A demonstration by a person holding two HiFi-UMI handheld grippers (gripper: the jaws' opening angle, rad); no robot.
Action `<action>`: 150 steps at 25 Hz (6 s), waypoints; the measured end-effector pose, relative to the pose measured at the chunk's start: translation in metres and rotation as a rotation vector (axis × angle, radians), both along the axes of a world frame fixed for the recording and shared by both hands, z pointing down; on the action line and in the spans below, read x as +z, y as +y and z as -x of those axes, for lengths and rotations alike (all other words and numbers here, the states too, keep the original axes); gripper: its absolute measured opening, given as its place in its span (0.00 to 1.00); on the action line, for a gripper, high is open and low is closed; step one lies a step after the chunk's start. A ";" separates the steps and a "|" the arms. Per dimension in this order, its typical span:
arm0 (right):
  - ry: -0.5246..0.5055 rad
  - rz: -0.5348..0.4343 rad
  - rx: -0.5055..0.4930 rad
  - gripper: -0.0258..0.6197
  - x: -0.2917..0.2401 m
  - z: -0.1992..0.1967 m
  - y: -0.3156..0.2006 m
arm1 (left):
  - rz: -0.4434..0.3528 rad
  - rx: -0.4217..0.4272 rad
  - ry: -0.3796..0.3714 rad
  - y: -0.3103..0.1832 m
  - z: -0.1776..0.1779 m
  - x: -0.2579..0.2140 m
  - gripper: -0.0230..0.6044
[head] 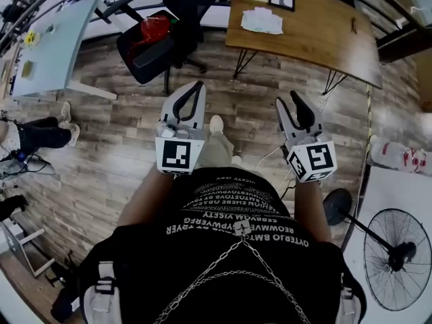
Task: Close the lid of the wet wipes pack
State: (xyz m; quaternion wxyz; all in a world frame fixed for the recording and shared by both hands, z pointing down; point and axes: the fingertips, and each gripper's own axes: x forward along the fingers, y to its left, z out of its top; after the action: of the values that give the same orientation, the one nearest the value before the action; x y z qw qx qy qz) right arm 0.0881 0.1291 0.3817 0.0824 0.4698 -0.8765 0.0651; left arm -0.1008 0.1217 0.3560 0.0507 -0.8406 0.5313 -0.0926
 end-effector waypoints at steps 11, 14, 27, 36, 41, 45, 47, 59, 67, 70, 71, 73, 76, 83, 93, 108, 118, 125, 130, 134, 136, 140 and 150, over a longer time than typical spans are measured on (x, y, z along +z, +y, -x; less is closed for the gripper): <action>0.013 -0.008 0.028 0.26 -0.010 0.001 -0.051 | 0.011 0.066 0.008 -0.076 -0.018 -0.008 0.08; 0.011 -0.001 0.043 0.26 -0.008 -0.004 -0.067 | 0.022 0.103 0.008 -0.096 -0.030 -0.008 0.08; 0.006 0.027 0.037 0.26 -0.003 0.005 -0.136 | 0.072 0.123 -0.016 -0.161 -0.032 0.005 0.08; 0.027 0.028 0.045 0.25 -0.005 0.019 -0.176 | 0.062 0.132 -0.004 -0.203 -0.019 0.001 0.08; 0.043 0.024 0.041 0.25 -0.011 0.034 -0.196 | 0.058 0.133 0.002 -0.224 -0.004 -0.003 0.08; 0.062 0.011 0.052 0.25 -0.019 0.044 -0.213 | 0.039 0.143 0.017 -0.242 0.007 -0.009 0.08; 0.071 0.001 0.055 0.25 -0.023 0.051 -0.220 | 0.026 0.145 0.029 -0.249 0.014 -0.013 0.08; 0.155 -0.009 0.097 0.25 -0.034 0.050 -0.218 | 0.058 0.220 0.079 -0.253 0.011 0.003 0.08; 0.159 -0.011 0.106 0.25 -0.037 0.040 -0.218 | 0.046 0.185 0.077 -0.260 0.020 -0.004 0.08; 0.149 -0.014 0.086 0.25 -0.035 0.045 -0.224 | 0.056 0.183 0.070 -0.263 0.019 0.000 0.08; 0.147 -0.012 0.083 0.25 -0.034 0.045 -0.226 | 0.058 0.183 0.065 -0.263 0.018 0.002 0.08; 0.144 -0.004 0.085 0.25 -0.029 0.044 -0.228 | 0.063 0.185 0.058 -0.264 0.016 0.005 0.08; 0.135 0.009 0.081 0.25 -0.024 0.043 -0.231 | 0.075 0.181 0.053 -0.266 0.015 0.009 0.08; 0.130 0.028 0.060 0.25 -0.018 0.041 -0.247 | 0.090 0.169 0.052 -0.280 0.010 0.015 0.08; 0.137 0.034 0.031 0.25 -0.016 0.034 -0.281 | 0.091 0.147 0.060 -0.308 0.001 0.017 0.08; 0.086 0.089 -0.017 0.24 0.008 -0.006 -0.351 | 0.117 0.133 0.024 -0.374 -0.052 0.020 0.08; 0.046 0.087 -0.027 0.24 0.009 -0.052 -0.395 | 0.107 0.123 -0.009 -0.414 -0.098 0.012 0.08; 0.026 0.093 -0.049 0.24 0.015 -0.085 -0.423 | 0.097 0.099 -0.023 -0.436 -0.129 0.010 0.08; 0.016 0.078 -0.097 0.24 0.012 -0.098 -0.447 | 0.087 0.047 -0.020 -0.449 -0.138 0.005 0.08; 0.000 0.076 -0.142 0.24 0.014 -0.103 -0.464 | 0.098 -0.002 -0.036 -0.452 -0.139 0.008 0.08; -0.009 0.077 -0.162 0.24 0.017 -0.103 -0.471 | 0.102 -0.021 -0.048 -0.451 -0.139 0.007 0.08; -0.027 0.095 -0.186 0.24 0.025 -0.104 -0.480 | 0.115 -0.042 -0.068 -0.450 -0.138 0.011 0.08; -0.043 0.199 -0.222 0.23 0.063 -0.084 -0.489 | 0.155 -0.054 -0.071 -0.452 -0.128 0.024 0.08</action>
State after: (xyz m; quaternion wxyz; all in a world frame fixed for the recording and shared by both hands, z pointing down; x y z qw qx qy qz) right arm 0.1717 -0.3597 0.4450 0.1168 0.3578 -0.9139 0.1522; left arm 0.0276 -0.3303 0.3799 0.0019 -0.8235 0.5429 -0.1647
